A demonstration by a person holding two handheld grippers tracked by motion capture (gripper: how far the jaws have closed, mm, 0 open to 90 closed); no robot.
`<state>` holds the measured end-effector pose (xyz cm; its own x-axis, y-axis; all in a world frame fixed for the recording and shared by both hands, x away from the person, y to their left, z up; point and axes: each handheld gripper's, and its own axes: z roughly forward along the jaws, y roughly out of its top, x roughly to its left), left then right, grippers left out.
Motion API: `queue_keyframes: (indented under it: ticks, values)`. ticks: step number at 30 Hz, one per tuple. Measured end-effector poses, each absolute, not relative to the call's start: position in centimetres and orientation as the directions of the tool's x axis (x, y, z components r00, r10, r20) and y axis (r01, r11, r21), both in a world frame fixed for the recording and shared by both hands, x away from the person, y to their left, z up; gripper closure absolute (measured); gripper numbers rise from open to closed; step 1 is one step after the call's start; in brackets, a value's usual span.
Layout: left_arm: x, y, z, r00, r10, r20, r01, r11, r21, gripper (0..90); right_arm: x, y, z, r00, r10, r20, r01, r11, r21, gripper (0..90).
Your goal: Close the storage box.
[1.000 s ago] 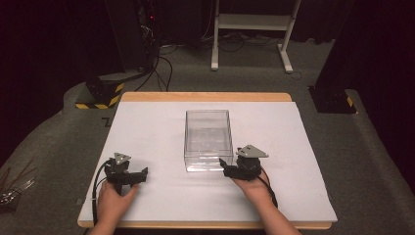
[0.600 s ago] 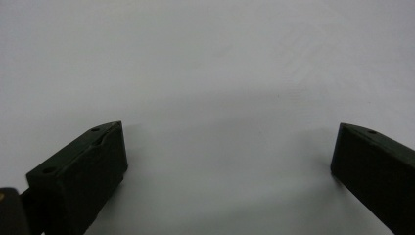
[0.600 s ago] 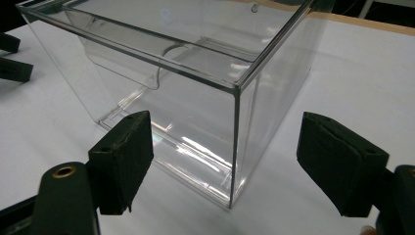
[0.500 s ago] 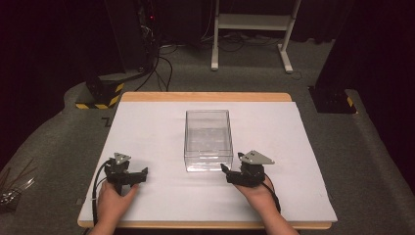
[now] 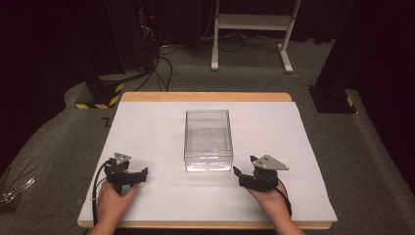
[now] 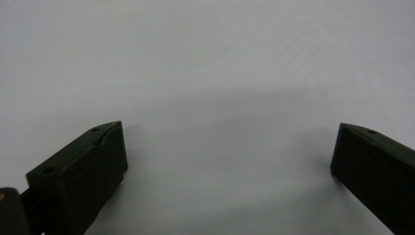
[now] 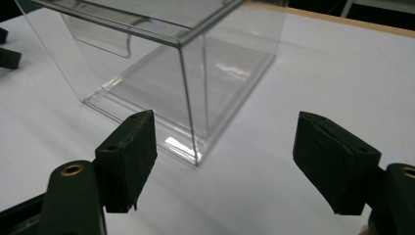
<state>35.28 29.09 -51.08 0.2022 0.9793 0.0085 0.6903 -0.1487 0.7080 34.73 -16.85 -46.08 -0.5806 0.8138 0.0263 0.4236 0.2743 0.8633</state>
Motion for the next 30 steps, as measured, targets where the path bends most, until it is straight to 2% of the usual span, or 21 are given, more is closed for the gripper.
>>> queue_keyframes:
  ticks: [9,17,19,20,25,30]
  values:
    - [35.3,29.1,-51.1,0.202,0.979,0.008,0.69,-0.148,0.708,0.6,34.5,-20.1,-46.8,-0.517,0.856,0.003,0.449,0.267,0.853,24.6]
    - [35.3,29.1,-51.1,0.202,0.979,0.008,0.69,-0.148,0.708,0.6,34.3,-22.6,-49.1,-0.454,0.89,-0.032,0.485,0.278,0.829,25.2]
    - [35.3,29.1,-51.1,0.202,0.979,0.008,0.69,-0.148,0.708,0.6,34.3,-22.7,-49.5,-0.453,0.891,-0.036,0.488,0.281,0.826,25.4]
    - [35.3,29.1,-51.1,0.202,0.979,0.009,0.69,-0.149,0.708,0.6,34.5,-22.8,-49.9,-0.444,0.896,-0.014,0.52,0.27,0.81,25.3]
    - [35.3,29.1,-51.1,0.202,0.979,0.009,0.69,-0.148,0.709,0.6,34.4,-22.2,-50.0,-0.468,0.881,-0.073,0.498,0.331,0.801,25.8]
    - [35.3,29.1,-51.1,0.202,0.979,0.009,0.69,-0.149,0.708,0.6,34.4,-22.4,-50.0,-0.466,0.883,-0.052,0.504,0.314,0.805,25.8]
